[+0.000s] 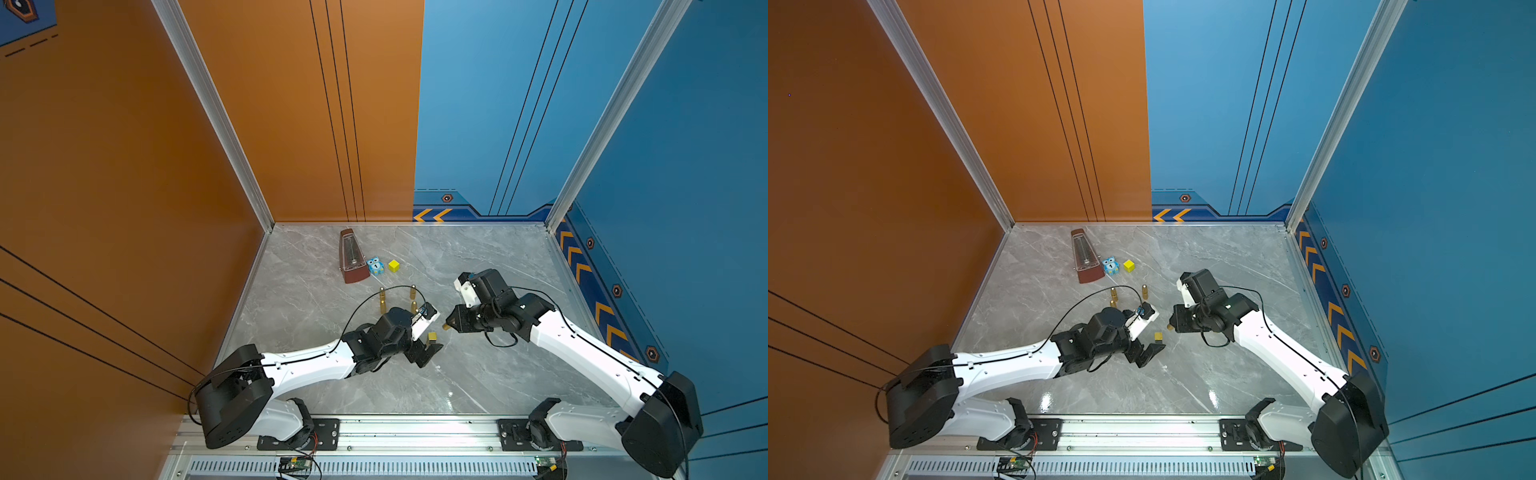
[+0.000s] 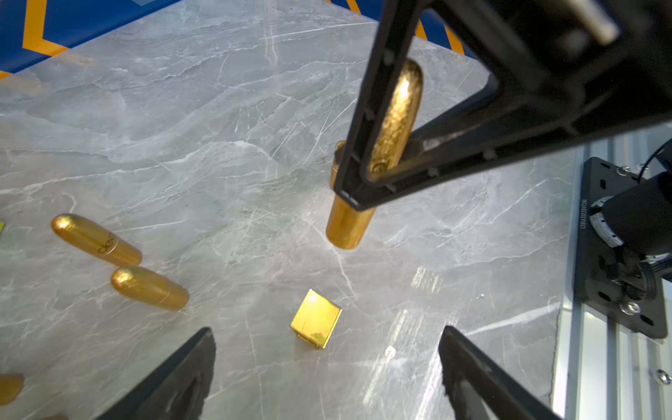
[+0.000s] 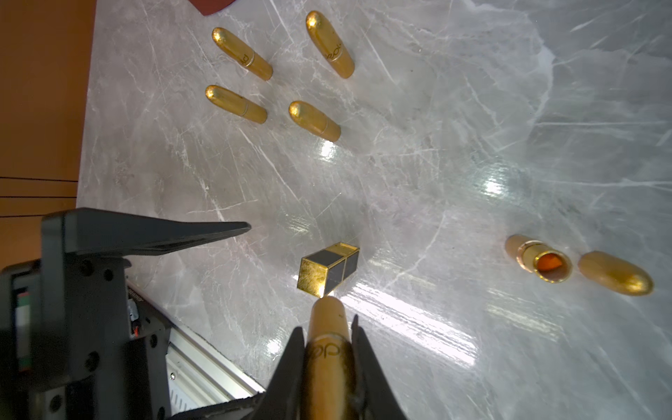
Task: Open the lipstick cap
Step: Pick up the lipstick at the center of the board, then open the cover of the lipstick.
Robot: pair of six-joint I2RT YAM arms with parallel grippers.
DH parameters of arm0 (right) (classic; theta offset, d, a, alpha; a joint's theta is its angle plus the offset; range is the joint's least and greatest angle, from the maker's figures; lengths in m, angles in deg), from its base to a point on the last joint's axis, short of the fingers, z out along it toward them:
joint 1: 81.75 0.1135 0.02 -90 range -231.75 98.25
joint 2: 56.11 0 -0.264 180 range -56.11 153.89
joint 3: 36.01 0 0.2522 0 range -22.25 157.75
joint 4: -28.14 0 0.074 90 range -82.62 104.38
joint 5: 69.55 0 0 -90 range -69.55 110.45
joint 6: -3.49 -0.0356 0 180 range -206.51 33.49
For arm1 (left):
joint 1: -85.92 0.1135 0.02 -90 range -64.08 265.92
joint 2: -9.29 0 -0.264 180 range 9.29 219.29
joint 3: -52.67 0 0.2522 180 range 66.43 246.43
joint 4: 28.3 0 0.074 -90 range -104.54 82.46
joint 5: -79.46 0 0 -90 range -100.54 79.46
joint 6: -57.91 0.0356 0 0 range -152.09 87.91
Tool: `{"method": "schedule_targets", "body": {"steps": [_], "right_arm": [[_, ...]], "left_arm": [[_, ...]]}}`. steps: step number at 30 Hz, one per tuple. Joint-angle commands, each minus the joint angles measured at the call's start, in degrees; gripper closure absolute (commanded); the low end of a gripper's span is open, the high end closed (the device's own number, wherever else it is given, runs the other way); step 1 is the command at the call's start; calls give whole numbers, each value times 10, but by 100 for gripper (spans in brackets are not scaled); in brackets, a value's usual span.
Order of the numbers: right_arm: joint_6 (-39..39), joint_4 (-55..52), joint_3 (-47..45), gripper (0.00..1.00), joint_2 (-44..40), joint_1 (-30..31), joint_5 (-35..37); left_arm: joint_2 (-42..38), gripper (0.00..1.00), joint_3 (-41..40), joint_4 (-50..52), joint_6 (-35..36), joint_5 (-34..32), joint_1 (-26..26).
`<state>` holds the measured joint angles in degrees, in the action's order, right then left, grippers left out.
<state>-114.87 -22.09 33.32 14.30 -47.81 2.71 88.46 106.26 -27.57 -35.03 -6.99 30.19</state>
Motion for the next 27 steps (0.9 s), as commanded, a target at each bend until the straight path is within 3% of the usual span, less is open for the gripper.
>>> {"method": "schedule_targets", "body": {"steps": [1,4,5,9,21,27], "right_arm": [[-8,-20,-14,84,-29,-1,-55],[-13,-21,-19,84,-43,-1,-75],[-15,-20,-21,84,-45,-1,-83],[-19,-18,-25,84,-51,-1,-103],[-46,16,-39,84,-56,0,-123],[-51,25,-36,84,-57,-1,-129]], "left_arm": [[15,8,17,-31,11,17,-10],[25,13,22,-40,7,22,-12],[27,20,25,-41,5,26,-13],[27,31,21,-58,4,34,-15],[21,52,18,-71,6,64,-19],[15,67,20,-71,7,66,-23]]}}
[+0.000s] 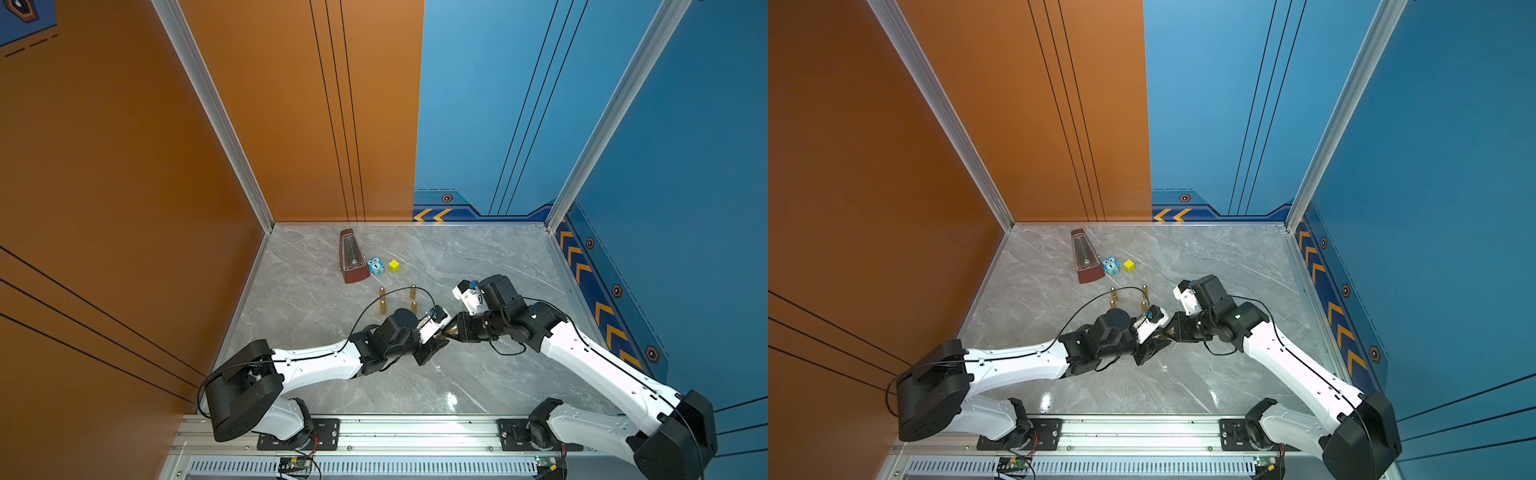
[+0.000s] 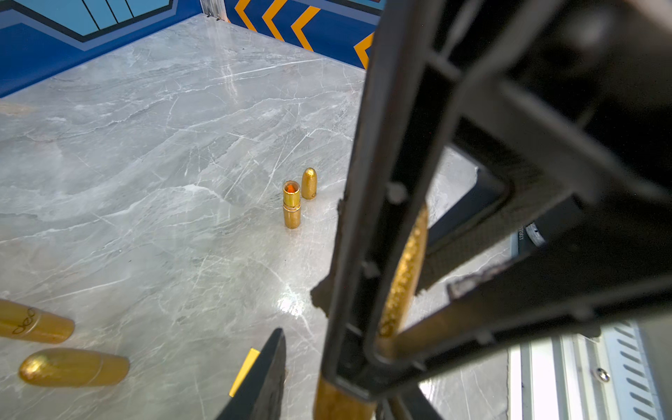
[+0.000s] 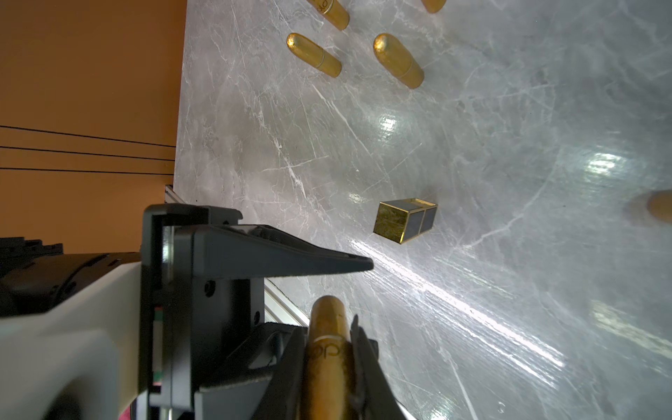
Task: Open the lipstick cap
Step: Open the cover of the lipstick.
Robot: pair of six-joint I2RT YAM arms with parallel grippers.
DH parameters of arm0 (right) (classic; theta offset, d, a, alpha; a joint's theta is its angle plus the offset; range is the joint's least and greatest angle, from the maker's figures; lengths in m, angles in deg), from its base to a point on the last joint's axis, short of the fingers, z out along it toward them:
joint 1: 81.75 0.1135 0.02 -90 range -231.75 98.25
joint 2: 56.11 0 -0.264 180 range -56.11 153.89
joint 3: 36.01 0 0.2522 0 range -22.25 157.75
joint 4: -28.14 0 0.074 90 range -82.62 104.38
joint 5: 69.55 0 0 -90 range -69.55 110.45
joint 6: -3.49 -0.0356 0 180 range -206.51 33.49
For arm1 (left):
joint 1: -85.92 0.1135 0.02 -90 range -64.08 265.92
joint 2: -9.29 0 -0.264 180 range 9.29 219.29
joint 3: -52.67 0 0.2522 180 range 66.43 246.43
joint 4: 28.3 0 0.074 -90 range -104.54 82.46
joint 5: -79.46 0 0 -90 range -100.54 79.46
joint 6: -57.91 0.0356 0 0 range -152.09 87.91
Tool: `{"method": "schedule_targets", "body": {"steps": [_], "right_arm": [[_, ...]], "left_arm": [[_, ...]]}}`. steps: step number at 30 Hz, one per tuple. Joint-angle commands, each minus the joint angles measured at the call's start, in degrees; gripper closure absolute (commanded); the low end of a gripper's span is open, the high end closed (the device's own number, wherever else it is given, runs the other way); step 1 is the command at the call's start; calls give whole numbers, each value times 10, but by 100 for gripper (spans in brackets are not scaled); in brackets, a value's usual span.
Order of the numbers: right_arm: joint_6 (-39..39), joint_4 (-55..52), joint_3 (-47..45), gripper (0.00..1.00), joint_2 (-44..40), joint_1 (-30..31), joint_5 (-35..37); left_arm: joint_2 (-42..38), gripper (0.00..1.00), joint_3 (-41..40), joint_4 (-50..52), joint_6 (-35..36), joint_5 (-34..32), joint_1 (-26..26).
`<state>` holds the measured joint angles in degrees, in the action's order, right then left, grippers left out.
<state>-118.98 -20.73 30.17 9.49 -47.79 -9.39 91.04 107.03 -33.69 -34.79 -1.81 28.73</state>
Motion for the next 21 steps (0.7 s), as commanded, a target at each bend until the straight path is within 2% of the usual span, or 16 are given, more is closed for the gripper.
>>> {"method": "schedule_targets", "body": {"steps": [1,12,21], "right_arm": [[-11,11,-3,84,-9,-2,-7],[-11,10,8,76,-21,-4,1],[3,-4,31,57,-26,-8,28]], "left_arm": [[-12,70,11,-10,5,14,-8],[-28,98,-8,-9,0,-24,-12],[-45,100,-32,-8,-3,-45,-12]]}}
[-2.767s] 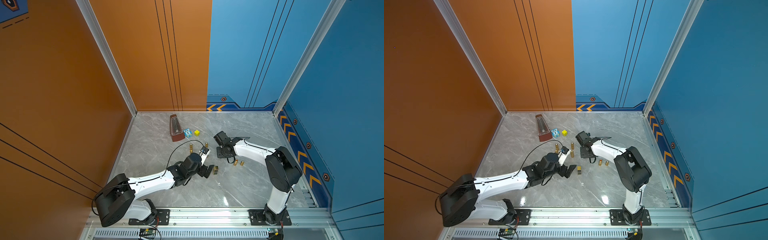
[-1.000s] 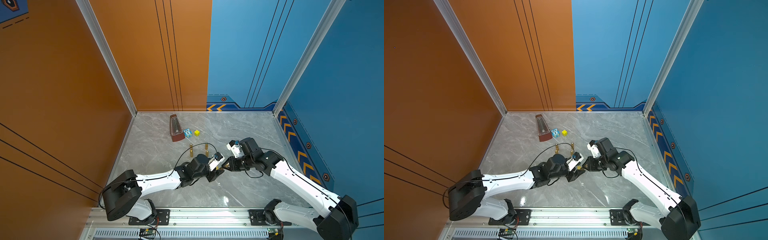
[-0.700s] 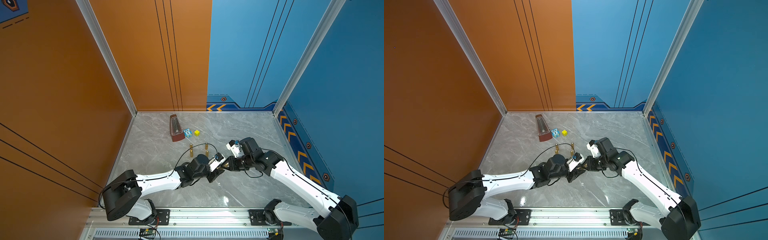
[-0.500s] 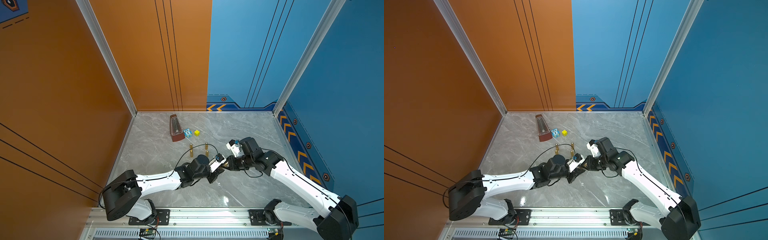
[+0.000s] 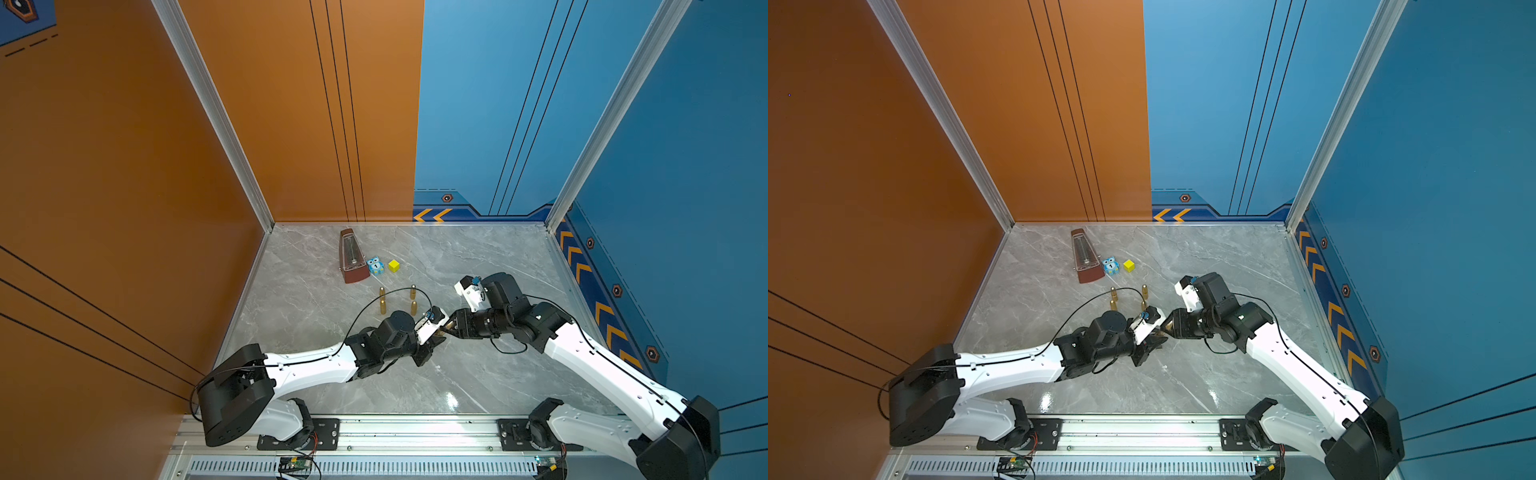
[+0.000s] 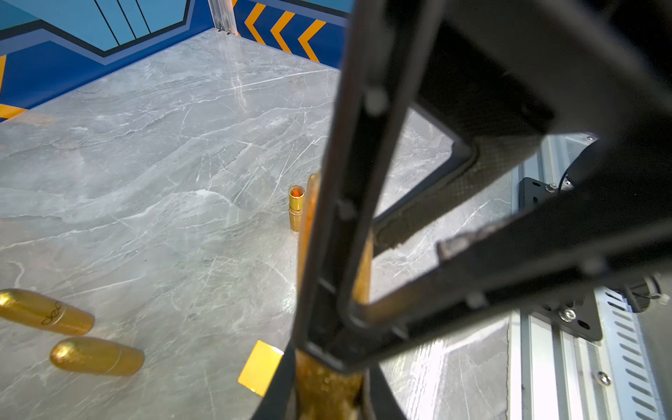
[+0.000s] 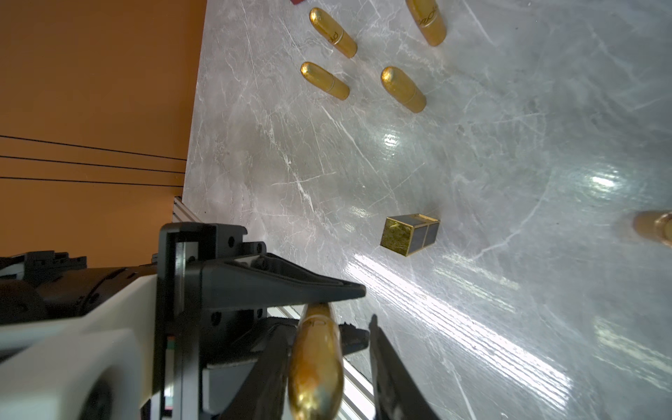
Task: Open the lipstick cap
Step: Open the cover of the lipstick.
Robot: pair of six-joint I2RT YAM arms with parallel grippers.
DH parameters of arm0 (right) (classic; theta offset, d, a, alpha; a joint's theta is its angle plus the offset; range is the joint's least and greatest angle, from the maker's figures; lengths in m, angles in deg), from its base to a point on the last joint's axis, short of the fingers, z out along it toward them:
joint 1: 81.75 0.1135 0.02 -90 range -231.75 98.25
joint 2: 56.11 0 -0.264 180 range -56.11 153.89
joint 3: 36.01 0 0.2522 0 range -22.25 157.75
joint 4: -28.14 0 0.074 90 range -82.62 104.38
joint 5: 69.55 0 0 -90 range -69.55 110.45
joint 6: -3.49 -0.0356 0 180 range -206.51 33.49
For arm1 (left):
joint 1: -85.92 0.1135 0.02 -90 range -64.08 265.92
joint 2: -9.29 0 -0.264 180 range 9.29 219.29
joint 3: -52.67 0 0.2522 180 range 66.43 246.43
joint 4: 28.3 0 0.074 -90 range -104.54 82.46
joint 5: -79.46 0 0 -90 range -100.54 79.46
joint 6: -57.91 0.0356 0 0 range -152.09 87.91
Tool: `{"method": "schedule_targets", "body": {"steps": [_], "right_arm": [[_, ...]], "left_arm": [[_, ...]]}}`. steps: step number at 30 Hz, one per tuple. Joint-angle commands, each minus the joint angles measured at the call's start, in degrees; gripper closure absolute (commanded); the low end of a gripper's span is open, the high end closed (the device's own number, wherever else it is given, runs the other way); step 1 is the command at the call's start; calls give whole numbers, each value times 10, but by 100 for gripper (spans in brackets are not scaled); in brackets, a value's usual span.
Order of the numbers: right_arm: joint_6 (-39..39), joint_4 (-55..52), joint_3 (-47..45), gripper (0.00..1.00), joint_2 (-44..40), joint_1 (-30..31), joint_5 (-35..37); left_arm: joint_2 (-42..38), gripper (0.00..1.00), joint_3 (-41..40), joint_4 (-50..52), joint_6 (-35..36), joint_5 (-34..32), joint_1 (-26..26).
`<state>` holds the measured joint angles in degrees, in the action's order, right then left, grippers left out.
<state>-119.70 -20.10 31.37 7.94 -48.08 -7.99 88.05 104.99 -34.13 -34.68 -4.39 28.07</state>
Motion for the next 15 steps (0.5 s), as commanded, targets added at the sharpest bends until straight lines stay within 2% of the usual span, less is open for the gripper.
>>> {"method": "schedule_targets", "body": {"steps": [1,6,15], "right_arm": [[8,-6,20,55,-8,-5,9],[10,1,24,54,9,-3,6],[7,22,11,69,23,-1,-9]], "left_arm": [[-16,100,-13,-4,-4,-22,-5],[-18,100,-12,-3,-6,-24,-5],[-12,100,-6,-3,-5,-26,-5]]}}
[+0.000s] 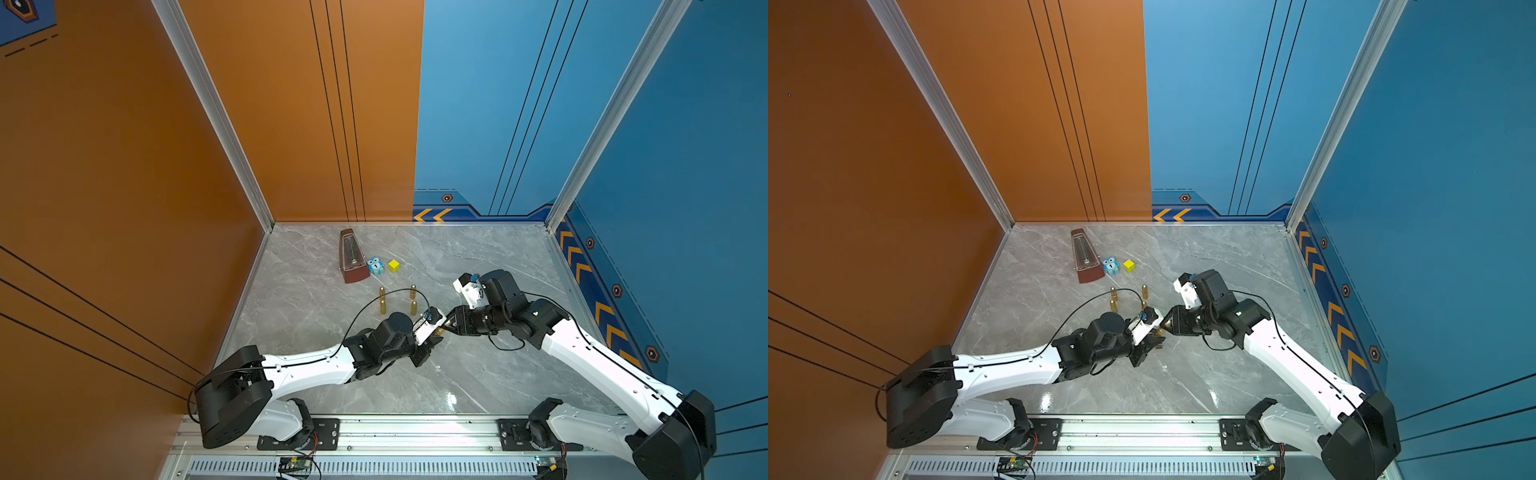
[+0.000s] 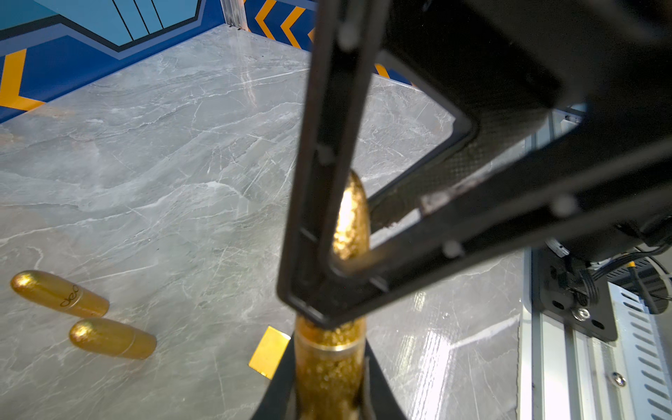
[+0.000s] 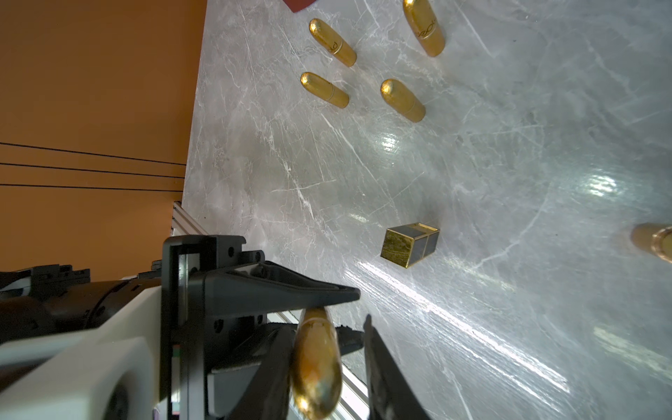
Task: Open the lipstick cap
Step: Open the cover of the lipstick.
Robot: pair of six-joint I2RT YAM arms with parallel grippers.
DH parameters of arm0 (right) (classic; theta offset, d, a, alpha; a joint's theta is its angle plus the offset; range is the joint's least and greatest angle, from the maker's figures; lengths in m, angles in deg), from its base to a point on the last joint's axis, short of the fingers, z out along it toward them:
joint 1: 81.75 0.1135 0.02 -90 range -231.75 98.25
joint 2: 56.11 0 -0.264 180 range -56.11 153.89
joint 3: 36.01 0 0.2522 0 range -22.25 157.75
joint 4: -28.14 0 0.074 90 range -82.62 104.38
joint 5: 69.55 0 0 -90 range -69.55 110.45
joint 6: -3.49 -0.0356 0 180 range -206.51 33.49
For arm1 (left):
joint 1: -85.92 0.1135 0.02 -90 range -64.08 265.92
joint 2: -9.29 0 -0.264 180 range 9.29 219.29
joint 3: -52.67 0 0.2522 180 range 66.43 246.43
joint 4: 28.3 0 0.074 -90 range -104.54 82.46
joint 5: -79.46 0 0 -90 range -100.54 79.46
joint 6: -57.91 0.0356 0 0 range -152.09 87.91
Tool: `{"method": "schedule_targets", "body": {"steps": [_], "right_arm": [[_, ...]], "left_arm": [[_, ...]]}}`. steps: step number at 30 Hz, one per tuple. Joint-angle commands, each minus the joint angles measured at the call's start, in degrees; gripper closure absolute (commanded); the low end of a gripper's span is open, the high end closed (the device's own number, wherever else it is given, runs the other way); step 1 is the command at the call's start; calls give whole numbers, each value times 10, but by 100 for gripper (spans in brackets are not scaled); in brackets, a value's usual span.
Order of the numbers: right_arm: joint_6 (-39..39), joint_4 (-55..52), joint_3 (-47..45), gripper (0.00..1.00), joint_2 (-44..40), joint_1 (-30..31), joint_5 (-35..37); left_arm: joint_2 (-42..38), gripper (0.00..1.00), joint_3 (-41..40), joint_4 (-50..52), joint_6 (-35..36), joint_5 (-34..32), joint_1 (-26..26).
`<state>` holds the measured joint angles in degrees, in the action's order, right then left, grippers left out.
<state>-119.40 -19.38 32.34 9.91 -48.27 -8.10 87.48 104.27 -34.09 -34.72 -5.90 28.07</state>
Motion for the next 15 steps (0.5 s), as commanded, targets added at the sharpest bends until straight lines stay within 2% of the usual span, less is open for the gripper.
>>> {"method": "schedule_targets", "body": {"steps": [1,9,15], "right_arm": [[5,15,1,71,4,1,-8],[7,20,-3,80,3,0,-7],[7,15,-1,82,-4,-10,0]], "left_arm": [[-7,100,1,-4,-5,-13,-6],[-6,100,1,-1,-6,-19,-5],[-4,100,13,46,-4,-34,-4]]}}
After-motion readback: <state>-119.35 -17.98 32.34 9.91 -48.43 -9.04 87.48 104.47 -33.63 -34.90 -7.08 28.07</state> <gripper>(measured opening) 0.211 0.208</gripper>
